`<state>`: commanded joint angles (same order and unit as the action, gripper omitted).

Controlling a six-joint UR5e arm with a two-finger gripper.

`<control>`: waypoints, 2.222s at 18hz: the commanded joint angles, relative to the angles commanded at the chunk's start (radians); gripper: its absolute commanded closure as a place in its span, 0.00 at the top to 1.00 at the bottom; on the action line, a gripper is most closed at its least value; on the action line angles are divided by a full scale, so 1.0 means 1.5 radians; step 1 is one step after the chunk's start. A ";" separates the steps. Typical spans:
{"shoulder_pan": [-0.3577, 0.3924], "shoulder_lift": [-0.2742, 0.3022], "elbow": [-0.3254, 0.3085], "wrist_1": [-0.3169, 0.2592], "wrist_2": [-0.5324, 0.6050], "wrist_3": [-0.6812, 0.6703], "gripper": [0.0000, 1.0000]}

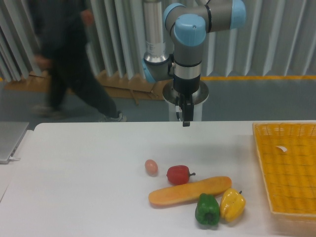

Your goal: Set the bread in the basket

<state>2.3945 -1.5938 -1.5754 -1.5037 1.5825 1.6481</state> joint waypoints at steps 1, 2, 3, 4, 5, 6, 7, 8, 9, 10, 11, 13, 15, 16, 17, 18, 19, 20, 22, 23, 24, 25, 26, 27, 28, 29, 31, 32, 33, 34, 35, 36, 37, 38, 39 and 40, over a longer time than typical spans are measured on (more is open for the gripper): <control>0.000 -0.001 0.000 0.000 0.001 0.000 1.00; 0.000 -0.001 0.000 -0.001 0.001 0.000 1.00; 0.000 -0.001 0.000 -0.001 0.001 0.000 1.00; 0.001 -0.001 0.000 -0.001 0.001 -0.001 1.00; 0.000 -0.001 0.000 -0.001 0.002 -0.001 1.00; 0.001 -0.001 0.000 -0.001 0.001 -0.001 1.00; 0.000 -0.001 0.000 -0.001 0.001 -0.001 1.00; 0.000 0.000 0.000 -0.001 0.001 -0.001 1.00; 0.000 -0.001 0.000 -0.001 0.001 -0.001 1.00; 0.000 -0.001 0.000 -0.001 0.001 -0.001 1.00; 0.001 -0.001 0.000 -0.001 0.001 -0.001 1.00; 0.000 -0.001 0.000 -0.002 0.001 -0.001 1.00; 0.000 -0.002 0.000 -0.002 0.000 -0.001 1.00; 0.000 -0.002 0.000 -0.002 0.000 -0.002 1.00; 0.000 -0.002 0.000 -0.002 0.000 -0.002 1.00; 0.001 -0.002 0.001 -0.002 0.001 -0.001 1.00; 0.001 -0.002 0.000 -0.002 0.000 -0.001 1.00; 0.001 -0.002 0.000 -0.002 0.001 -0.001 1.00; 0.004 -0.002 0.001 -0.001 0.000 0.000 1.00; 0.004 -0.002 0.000 -0.001 0.001 0.000 1.00; 0.004 -0.002 0.001 -0.001 0.001 -0.001 1.00; 0.004 -0.003 0.001 -0.001 0.000 -0.001 1.00; 0.004 -0.003 0.000 -0.001 0.001 -0.001 1.00; 0.004 -0.002 0.000 -0.002 0.000 -0.001 1.00; 0.003 -0.002 0.000 -0.002 0.000 -0.002 1.00; 0.003 -0.002 0.000 -0.002 0.000 -0.002 1.00; 0.004 -0.002 0.001 -0.001 0.000 -0.001 1.00; 0.004 -0.003 0.000 -0.001 0.000 -0.001 1.00; 0.004 -0.004 0.000 -0.001 0.000 -0.002 1.00; 0.003 -0.005 0.000 -0.001 -0.001 -0.002 1.00; 0.003 -0.006 0.001 -0.001 -0.001 -0.007 1.00; 0.003 -0.006 0.000 0.003 -0.002 -0.015 1.00; 0.003 -0.008 0.000 0.017 -0.002 -0.022 1.00; 0.002 -0.012 -0.001 0.029 -0.002 -0.029 1.00; 0.002 -0.016 -0.001 0.036 -0.002 -0.033 1.00; 0.002 -0.017 -0.001 0.036 -0.002 -0.035 1.00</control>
<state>2.3976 -1.6199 -1.5769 -1.4496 1.5800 1.5954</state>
